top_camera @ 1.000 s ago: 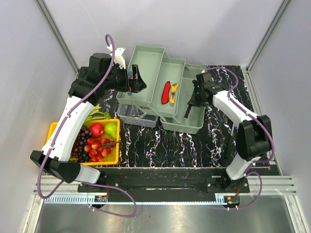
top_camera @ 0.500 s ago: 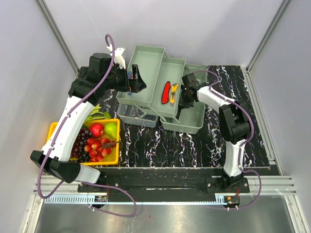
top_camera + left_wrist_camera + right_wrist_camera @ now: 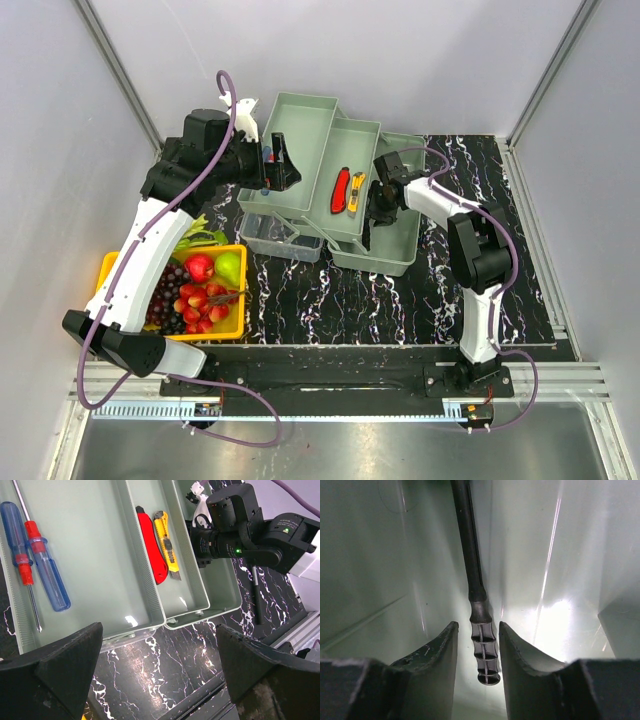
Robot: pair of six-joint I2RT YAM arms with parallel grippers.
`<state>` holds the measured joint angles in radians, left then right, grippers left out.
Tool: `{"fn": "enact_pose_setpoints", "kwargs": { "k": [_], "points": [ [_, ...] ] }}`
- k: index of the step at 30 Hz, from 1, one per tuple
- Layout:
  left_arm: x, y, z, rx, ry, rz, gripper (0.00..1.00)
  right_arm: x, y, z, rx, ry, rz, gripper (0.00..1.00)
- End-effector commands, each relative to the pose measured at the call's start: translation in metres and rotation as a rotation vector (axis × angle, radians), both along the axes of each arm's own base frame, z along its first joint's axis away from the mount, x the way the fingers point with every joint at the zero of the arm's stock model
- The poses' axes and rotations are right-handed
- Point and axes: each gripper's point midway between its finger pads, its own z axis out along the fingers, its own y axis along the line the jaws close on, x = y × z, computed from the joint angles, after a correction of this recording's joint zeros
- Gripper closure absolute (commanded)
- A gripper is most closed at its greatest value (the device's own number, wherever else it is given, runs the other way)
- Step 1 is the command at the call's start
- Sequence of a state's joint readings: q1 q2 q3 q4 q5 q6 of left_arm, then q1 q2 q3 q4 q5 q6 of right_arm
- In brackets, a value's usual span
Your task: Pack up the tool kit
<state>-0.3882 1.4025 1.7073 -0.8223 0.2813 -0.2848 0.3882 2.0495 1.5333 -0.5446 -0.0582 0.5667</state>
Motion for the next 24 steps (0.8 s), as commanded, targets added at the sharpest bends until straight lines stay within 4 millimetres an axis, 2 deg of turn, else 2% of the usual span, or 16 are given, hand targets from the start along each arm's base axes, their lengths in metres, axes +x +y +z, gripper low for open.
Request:
{"fn": "enact_pose_setpoints", "kwargs": {
  "k": [1, 4, 7, 10, 13, 15, 18, 20, 22, 24],
  "points": [
    [0.002, 0.003, 0.028, -0.027, -0.085, 0.01, 0.01, 0.011, 0.003, 0.04, 0.013, -0.111, -0.019, 0.58],
    [0.002, 0.002, 0.028, -0.027, -0.082, 0.009, 0.01, 0.004, -0.01, 0.052, -0.023, -0.136, -0.05, 0.63],
    [0.001, 0.002, 0.028, -0.028, -0.081, 0.008, 0.01, -0.002, -0.021, 0.065, -0.045, -0.171, -0.077, 0.78],
    [0.003, 0.002, 0.026, -0.025, -0.078, 0.007, 0.01, -0.007, -0.03, 0.081, -0.062, -0.209, -0.102, 0.89],
    [0.002, 0.002, 0.027, -0.024, -0.082, 0.005, 0.01, -0.012, -0.041, 0.106, -0.077, -0.262, -0.129, 0.99],
    [0.001, 0.001, 0.028, -0.027, -0.083, 0.001, 0.01, -0.017, -0.054, 0.13, -0.101, -0.309, -0.162, 0.99],
    [0.0, 0.002, 0.026, -0.028, -0.078, 0.002, 0.01, -0.029, -0.084, 0.151, -0.158, -0.345, -0.231, 0.99],
    [0.0, 0.002, 0.024, -0.03, -0.071, 0.004, 0.01, -0.041, -0.113, 0.161, -0.188, -0.36, -0.295, 0.95],
    [-0.004, 0.002, 0.027, -0.038, -0.074, 0.003, 0.01, -0.056, -0.147, 0.163, -0.208, -0.356, -0.371, 0.91],
    [-0.006, 0.003, 0.031, -0.044, -0.081, 0.002, 0.01, -0.073, -0.182, 0.157, -0.228, -0.339, -0.456, 0.83]
  ]
}}
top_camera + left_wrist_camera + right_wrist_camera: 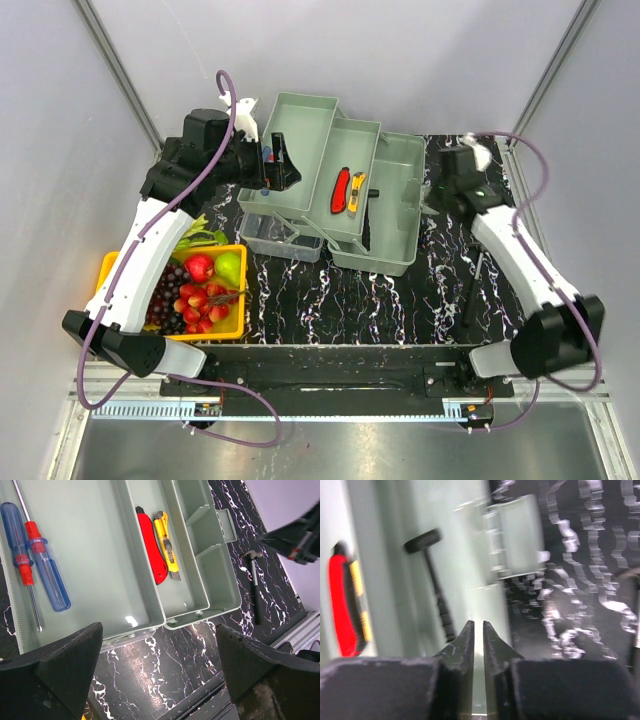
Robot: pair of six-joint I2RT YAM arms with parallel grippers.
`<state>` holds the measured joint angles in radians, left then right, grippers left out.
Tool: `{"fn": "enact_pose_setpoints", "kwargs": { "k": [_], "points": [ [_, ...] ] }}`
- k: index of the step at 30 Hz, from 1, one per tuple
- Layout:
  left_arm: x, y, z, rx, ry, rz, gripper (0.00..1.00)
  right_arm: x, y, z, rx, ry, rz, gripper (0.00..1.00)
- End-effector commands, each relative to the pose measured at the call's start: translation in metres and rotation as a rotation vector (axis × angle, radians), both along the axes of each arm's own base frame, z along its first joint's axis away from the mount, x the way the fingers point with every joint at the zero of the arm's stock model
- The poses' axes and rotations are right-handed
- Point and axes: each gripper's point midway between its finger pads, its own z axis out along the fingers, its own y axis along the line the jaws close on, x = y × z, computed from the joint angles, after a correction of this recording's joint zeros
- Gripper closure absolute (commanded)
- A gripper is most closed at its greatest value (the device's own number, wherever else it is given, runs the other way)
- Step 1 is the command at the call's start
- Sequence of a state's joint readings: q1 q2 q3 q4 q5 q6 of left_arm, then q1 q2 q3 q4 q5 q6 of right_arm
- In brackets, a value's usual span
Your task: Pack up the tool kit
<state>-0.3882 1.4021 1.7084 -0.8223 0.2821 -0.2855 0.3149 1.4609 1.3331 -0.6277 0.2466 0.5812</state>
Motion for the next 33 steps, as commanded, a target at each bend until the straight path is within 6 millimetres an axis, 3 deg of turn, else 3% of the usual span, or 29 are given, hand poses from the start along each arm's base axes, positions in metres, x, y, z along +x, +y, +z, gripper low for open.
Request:
{"fn": "enact_pose_setpoints", "kwargs": {
  "k": [1, 3, 4, 6, 9, 15, 21, 27, 33],
  "points": [
    [-0.006, 0.002, 0.032, -0.045, -0.084, 0.001, 0.01, -0.041, -0.098, -0.013, -0.076, 0.045, -0.258, 0.77],
    [-0.006, 0.003, 0.031, -0.044, -0.079, 0.002, 0.01, -0.059, -0.12, -0.025, -0.082, 0.071, -0.314, 0.67],
    [-0.006, 0.002, 0.031, -0.046, -0.077, -0.002, 0.01, -0.067, -0.128, -0.035, -0.089, 0.098, -0.334, 0.48],
    [-0.008, 0.0, 0.03, -0.048, -0.07, -0.016, 0.01, -0.081, -0.14, -0.055, -0.102, 0.153, -0.362, 0.22],
    [-0.007, -0.001, 0.026, -0.043, -0.061, -0.018, 0.01, -0.093, -0.158, -0.081, -0.09, 0.237, -0.404, 0.11],
    [-0.007, 0.0, 0.028, -0.035, -0.067, -0.021, 0.01, -0.103, -0.158, -0.136, 0.066, 0.427, -0.431, 0.09],
    [-0.007, 0.003, 0.026, -0.025, -0.069, -0.006, 0.01, -0.115, -0.152, -0.174, 0.11, 0.549, -0.469, 0.16],
    [-0.006, 0.005, 0.027, -0.02, -0.077, 0.002, 0.01, -0.123, -0.138, -0.195, 0.178, 0.61, -0.46, 0.22],
    [-0.005, 0.004, 0.024, -0.016, -0.069, -0.001, 0.01, -0.121, -0.122, -0.198, 0.266, 0.599, -0.434, 0.31]
  ]
}}
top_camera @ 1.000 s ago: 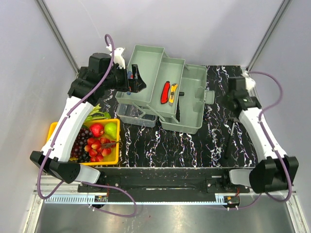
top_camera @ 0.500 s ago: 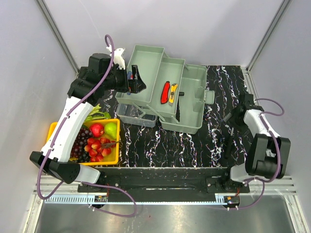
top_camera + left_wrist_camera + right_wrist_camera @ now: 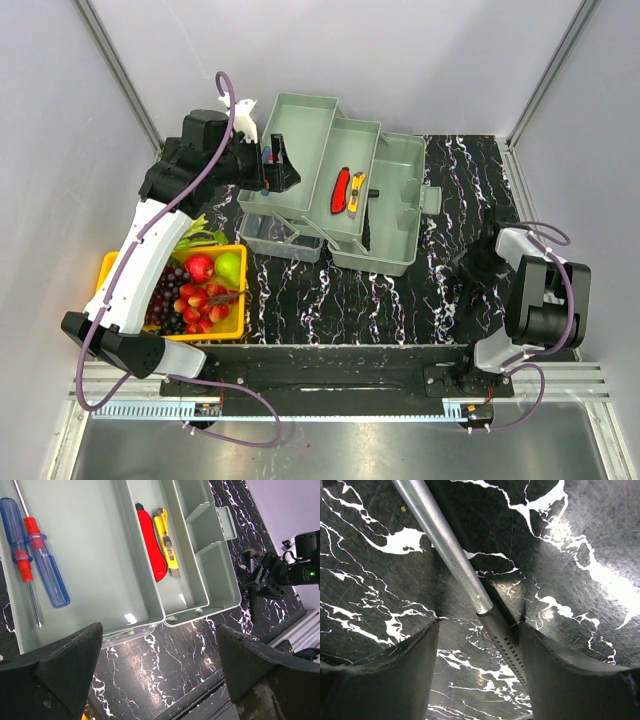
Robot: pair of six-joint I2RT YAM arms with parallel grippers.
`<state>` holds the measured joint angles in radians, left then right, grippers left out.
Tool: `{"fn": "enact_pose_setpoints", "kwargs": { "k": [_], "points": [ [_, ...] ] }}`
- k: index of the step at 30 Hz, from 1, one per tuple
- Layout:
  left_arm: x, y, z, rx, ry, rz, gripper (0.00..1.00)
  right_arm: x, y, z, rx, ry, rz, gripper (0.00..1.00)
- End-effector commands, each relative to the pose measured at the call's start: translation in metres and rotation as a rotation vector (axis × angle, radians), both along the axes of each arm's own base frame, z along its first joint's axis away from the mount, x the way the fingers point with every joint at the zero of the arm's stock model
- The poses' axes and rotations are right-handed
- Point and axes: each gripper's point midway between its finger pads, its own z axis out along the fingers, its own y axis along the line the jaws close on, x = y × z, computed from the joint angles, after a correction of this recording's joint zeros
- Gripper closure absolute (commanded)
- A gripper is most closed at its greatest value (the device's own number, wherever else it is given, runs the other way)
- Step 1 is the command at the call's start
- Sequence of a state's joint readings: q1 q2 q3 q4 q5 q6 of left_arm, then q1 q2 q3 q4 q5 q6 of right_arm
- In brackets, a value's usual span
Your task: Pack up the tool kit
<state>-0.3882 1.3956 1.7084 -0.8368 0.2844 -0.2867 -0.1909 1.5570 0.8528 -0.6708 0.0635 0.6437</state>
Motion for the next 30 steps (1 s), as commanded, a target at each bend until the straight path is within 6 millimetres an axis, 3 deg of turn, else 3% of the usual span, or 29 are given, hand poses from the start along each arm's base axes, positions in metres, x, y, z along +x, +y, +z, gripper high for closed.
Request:
{"fn": "enact_pose_setpoints", "kwargs": {
  "k": [1, 13, 17, 22, 26, 30],
  "points": [
    [-0.001, 0.002, 0.025, -0.019, -0.076, 0.0, 0.01, 0.007, 0.019, -0.003, 0.105, -0.046, -0.015, 0.35],
    [0.0, 0.001, 0.024, -0.025, -0.069, -0.004, 0.01, 0.001, 0.044, -0.019, 0.124, -0.021, 0.028, 0.56],
    [0.0, 0.0, 0.024, -0.029, -0.066, -0.006, 0.01, 0.0, 0.055, -0.023, 0.116, -0.009, 0.054, 0.71],
    [0.0, 0.001, 0.025, -0.026, -0.07, -0.004, 0.01, 0.003, 0.058, -0.022, 0.099, -0.018, 0.08, 1.0],
    [-0.001, 0.001, 0.027, -0.029, -0.075, -0.006, 0.01, 0.011, 0.057, -0.011, 0.078, -0.05, 0.105, 1.0],
    [0.0, 0.0, 0.026, -0.027, -0.074, -0.006, 0.01, 0.025, 0.057, 0.013, 0.068, -0.145, 0.118, 1.0]
  ]
}}
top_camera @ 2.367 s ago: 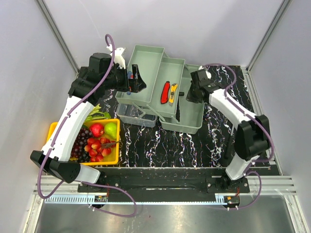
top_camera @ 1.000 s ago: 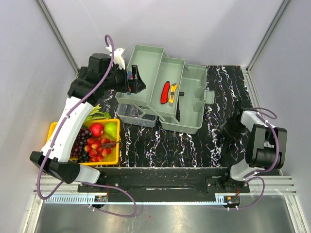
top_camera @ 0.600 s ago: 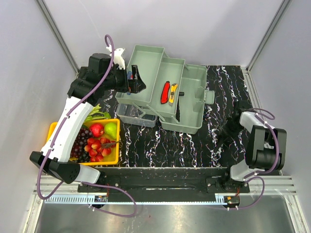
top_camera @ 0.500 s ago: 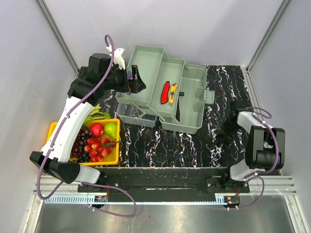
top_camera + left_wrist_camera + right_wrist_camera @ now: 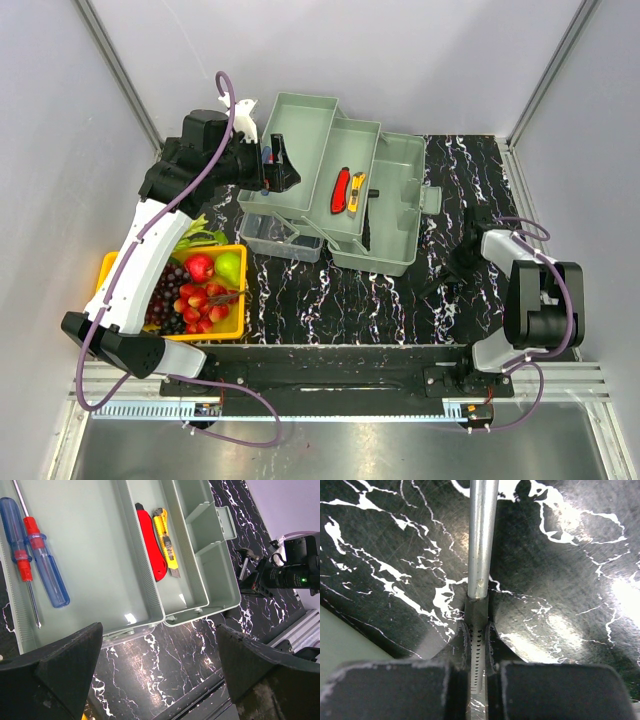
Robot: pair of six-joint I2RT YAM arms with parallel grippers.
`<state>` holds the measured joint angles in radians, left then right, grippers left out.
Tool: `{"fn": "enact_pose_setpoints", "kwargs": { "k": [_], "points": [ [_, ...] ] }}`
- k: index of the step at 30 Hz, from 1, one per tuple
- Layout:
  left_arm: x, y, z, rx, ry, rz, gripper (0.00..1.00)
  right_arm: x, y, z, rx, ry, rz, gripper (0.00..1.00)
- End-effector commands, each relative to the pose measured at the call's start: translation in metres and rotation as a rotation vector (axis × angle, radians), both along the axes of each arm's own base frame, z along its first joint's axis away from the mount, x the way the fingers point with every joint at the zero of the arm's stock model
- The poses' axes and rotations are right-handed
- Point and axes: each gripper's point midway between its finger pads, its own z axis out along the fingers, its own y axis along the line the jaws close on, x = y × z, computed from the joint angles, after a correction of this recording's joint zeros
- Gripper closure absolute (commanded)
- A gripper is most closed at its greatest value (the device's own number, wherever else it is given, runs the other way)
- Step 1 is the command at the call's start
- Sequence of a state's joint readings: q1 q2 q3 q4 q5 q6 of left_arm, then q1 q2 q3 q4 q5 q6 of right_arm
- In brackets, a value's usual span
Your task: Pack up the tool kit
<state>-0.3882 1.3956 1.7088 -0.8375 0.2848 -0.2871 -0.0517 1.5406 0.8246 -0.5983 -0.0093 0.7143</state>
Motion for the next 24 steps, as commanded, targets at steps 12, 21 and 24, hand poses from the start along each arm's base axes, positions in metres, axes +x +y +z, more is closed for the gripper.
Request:
{"fn": "enact_pose_setpoints", "kwargs": {
  "k": [12, 21, 24],
  "points": [
    [0.0, 0.001, 0.024, -0.026, -0.071, -0.004, 0.01, 0.043, -0.014, 0.105, -0.127, -0.349, 0.006, 1.0],
    [-0.001, 0.0, 0.025, -0.028, -0.071, -0.008, 0.01, 0.055, -0.002, 0.155, -0.078, -0.501, 0.038, 1.0],
    [0.0, 0.0, 0.024, -0.027, -0.069, -0.008, 0.01, 0.063, 0.006, 0.181, -0.071, -0.583, 0.077, 1.0]
  ]
}}
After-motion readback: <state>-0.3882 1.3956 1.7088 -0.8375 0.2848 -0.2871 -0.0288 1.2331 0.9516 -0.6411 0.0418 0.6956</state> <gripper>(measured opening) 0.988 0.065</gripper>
